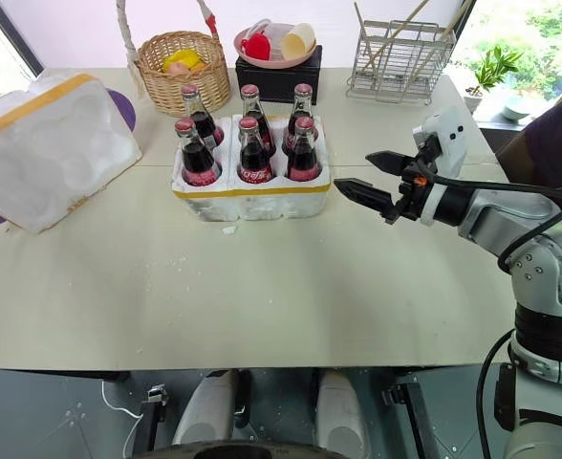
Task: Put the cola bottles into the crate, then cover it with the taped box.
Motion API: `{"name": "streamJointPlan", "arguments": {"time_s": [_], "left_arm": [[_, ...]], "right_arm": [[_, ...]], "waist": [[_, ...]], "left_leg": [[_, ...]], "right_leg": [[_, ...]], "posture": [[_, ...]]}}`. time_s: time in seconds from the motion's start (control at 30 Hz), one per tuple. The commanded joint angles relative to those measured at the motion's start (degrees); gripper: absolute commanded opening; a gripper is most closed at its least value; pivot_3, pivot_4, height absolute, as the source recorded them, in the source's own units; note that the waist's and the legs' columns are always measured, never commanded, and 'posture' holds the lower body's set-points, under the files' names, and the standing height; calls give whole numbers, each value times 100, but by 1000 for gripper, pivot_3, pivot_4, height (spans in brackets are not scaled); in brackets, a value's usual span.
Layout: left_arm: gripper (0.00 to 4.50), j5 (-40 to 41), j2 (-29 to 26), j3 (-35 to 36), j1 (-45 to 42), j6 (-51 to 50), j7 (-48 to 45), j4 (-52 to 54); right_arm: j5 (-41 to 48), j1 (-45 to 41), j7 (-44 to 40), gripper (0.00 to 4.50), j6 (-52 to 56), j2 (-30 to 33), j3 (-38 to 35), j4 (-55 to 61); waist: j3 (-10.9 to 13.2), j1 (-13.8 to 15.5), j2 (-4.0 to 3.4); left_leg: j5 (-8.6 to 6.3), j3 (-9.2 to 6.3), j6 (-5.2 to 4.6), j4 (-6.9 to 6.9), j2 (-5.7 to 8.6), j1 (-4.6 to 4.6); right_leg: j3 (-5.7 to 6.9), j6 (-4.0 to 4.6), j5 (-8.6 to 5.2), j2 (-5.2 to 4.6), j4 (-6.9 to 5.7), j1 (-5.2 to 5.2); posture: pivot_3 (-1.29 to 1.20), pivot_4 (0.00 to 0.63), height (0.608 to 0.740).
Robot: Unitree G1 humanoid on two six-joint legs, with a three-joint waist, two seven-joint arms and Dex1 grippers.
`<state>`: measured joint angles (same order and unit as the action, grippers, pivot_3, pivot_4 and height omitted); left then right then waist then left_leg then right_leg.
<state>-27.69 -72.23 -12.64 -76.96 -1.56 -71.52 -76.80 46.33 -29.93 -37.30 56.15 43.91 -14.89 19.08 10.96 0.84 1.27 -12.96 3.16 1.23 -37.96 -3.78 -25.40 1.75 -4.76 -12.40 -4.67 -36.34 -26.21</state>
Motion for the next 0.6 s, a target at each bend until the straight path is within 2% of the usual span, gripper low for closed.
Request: {"name": "streamJointPlan", "arguments": {"time_s": [0.03,0.37,0.6], "left_arm": [[4500,-119,-92,-55,262,101,349,-91],[4500,10,281,142,854,-3,1019,-164],[4500,105,492,130,439,-766,-159,-152]], "right_arm": [[155,-46,-13,4435,-51,121,-272,208],[178,-31,-10,4435,39,240,-310,243],[222,18,65,4435,56,266,-345,300]], "waist": [[1,-18,1],[-2,-14,8],[-3,-8,9]], "left_leg": [[0,0,0,0,0,0],[0,-1,-1,-3,-1,0],[0,-1,-1,-9,0,3]], "right_leg": [[0,0,0,0,-2,-1],[0,-2,1,1,-14,-5],[0,-3,1,1,-23,-3]], "posture": [[0,150,740],[0,150,740],[0,150,740]]}}
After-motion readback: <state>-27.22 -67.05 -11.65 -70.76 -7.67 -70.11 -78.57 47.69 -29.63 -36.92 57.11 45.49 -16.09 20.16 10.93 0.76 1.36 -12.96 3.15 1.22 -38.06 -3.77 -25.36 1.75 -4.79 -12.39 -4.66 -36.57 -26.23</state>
